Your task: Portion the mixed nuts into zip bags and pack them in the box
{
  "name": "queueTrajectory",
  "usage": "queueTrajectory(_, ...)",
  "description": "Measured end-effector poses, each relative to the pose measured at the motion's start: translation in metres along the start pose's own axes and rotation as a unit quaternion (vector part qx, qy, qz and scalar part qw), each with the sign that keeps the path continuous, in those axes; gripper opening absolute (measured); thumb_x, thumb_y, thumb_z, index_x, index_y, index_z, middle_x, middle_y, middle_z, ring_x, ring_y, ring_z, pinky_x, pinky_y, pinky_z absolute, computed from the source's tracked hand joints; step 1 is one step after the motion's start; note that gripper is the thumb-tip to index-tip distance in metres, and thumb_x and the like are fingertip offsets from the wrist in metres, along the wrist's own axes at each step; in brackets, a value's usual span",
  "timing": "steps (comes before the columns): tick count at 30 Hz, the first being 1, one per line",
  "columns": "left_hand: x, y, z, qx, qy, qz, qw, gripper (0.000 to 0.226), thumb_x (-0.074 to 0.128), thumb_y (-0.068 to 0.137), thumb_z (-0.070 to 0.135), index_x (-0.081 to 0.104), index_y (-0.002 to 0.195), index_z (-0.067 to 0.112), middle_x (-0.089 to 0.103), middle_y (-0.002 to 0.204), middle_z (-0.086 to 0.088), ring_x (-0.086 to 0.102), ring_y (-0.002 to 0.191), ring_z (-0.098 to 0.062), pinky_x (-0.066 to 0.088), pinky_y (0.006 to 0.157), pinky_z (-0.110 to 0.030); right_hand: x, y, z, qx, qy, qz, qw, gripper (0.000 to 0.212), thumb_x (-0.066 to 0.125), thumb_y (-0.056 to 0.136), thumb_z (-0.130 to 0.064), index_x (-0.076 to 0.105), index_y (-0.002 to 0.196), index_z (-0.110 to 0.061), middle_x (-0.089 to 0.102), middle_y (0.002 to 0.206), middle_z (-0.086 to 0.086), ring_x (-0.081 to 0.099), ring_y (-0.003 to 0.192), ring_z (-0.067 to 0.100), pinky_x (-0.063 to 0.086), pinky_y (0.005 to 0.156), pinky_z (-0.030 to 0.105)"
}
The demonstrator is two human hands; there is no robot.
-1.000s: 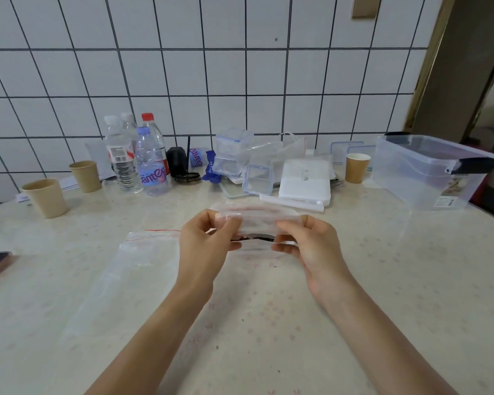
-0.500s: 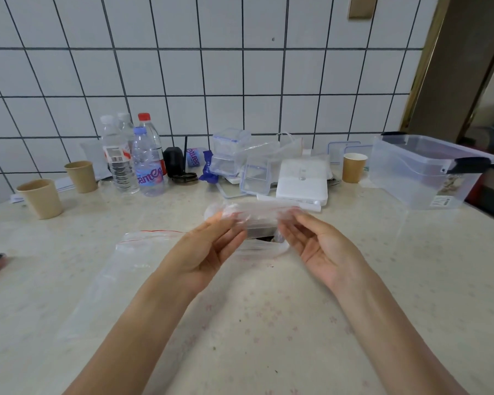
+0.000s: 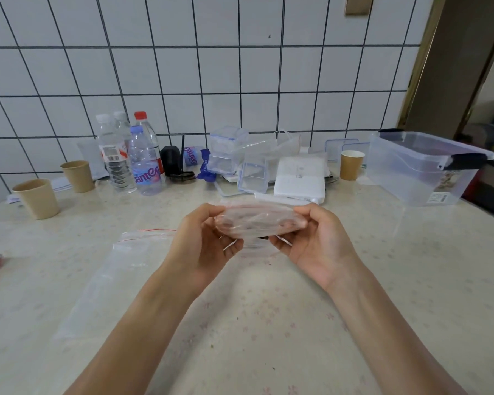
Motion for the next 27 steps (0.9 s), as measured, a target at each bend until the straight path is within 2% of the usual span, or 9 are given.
queueTrajectory(3,-0.002,0.001,-0.003,-0.019,-0.037,-0.017,0.999,0.021,0.066,0.081,0.02,0.077,0.092,0.006,0.068,0.096,-0.009,0.068,0.08,-0.022,0.058,0.077,-0.036,-0.002,0.002,0.0,-0.013,-0.002,-0.009,1.0,0.031,0.056,0.088,-0.012,0.066,0.059,-0.013,0.062,0.066,0.007,0.063,0.07,0.022,0.058,0.07,0.036)
queueTrajectory(6,-0.004,0.0,-0.002,0.027,0.026,-0.027,0.999,0.014,0.079,0.075,0.019,0.082,0.087,0.012,0.073,0.094,-0.008,0.071,0.087,-0.022,0.061,0.086,-0.038,0.0,-0.002,-0.001,-0.024,-0.065,-0.049,0.996,0.004,0.074,0.08,-0.012,0.073,0.08,-0.009,0.069,0.084,0.01,0.067,0.079,0.022,0.06,0.077,0.036)
queueTrajectory(9,-0.01,-0.001,0.001,0.111,0.155,0.014,0.981,0.016,0.084,0.071,0.003,0.073,0.073,0.014,0.074,0.089,-0.01,0.072,0.088,-0.022,0.061,0.085,-0.035,-0.006,0.002,0.003,-0.052,-0.189,-0.006,0.981,0.023,0.085,0.07,-0.001,0.066,0.084,-0.003,0.069,0.09,0.016,0.069,0.085,0.023,0.06,0.083,0.036)
queueTrajectory(11,-0.013,-0.001,0.001,0.15,0.204,0.064,0.965,0.028,0.082,0.076,-0.003,0.063,0.071,0.016,0.075,0.089,-0.016,0.076,0.089,-0.028,0.062,0.086,-0.038,-0.008,0.003,0.006,-0.074,-0.213,0.06,0.972,0.017,0.08,0.077,0.003,0.065,0.086,-0.002,0.066,0.085,0.017,0.067,0.081,0.025,0.061,0.081,0.037)
queueTrajectory(16,-0.015,-0.001,0.002,0.211,0.27,0.16,0.926,0.015,0.075,0.09,0.014,0.063,0.081,0.012,0.073,0.091,-0.015,0.074,0.081,-0.024,0.064,0.073,-0.032,-0.01,0.003,0.005,-0.128,-0.217,0.135,0.958,0.016,0.069,0.087,0.004,0.06,0.08,-0.006,0.063,0.072,0.011,0.063,0.066,0.028,0.062,0.066,0.037)
queueTrajectory(19,-0.021,-0.003,0.007,0.231,0.288,0.191,0.909,0.015,0.074,0.091,0.01,0.059,0.089,0.012,0.062,0.09,-0.006,0.073,0.076,-0.02,0.065,0.073,-0.036,-0.015,0.004,0.002,-0.143,-0.205,0.166,0.954,0.017,0.065,0.087,0.008,0.056,0.084,-0.006,0.061,0.081,0.016,0.064,0.066,0.033,0.064,0.061,0.04)
queueTrajectory(21,-0.024,-0.003,0.009,0.225,0.316,0.205,0.899,0.015,0.075,0.091,0.012,0.06,0.094,0.011,0.064,0.095,-0.006,0.076,0.078,-0.02,0.065,0.068,-0.034,-0.018,0.004,0.003,-0.134,-0.206,0.17,0.954,0.015,0.067,0.088,0.006,0.059,0.085,-0.007,0.064,0.086,0.017,0.068,0.069,0.031,0.063,0.06,0.039)
queueTrajectory(24,-0.026,-0.002,0.007,0.195,0.3,0.201,0.912,0.009,0.074,0.094,0.012,0.065,0.095,0.008,0.074,0.092,-0.015,0.078,0.076,-0.019,0.063,0.06,-0.029,-0.025,0.004,0.001,-0.136,-0.212,0.191,0.949,0.012,0.075,0.086,0.002,0.068,0.09,-0.007,0.067,0.083,0.016,0.069,0.066,0.023,0.06,0.055,0.032)
queueTrajectory(27,-0.027,0.0,0.002,0.137,0.221,0.16,0.952,0.012,0.079,0.089,0.012,0.073,0.097,0.004,0.079,0.092,-0.017,0.079,0.082,-0.023,0.064,0.066,-0.032,-0.031,0.005,0.001,-0.105,-0.126,0.17,0.972,0.016,0.073,0.086,0.007,0.07,0.1,0.0,0.075,0.085,0.017,0.075,0.068,0.029,0.062,0.059,0.032)
Point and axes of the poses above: each hand's wrist, its own y-axis towards the middle knuckle, its own x-axis out of the palm, z = x × y, the point moved 4 cm from there along y, towards the middle knuckle
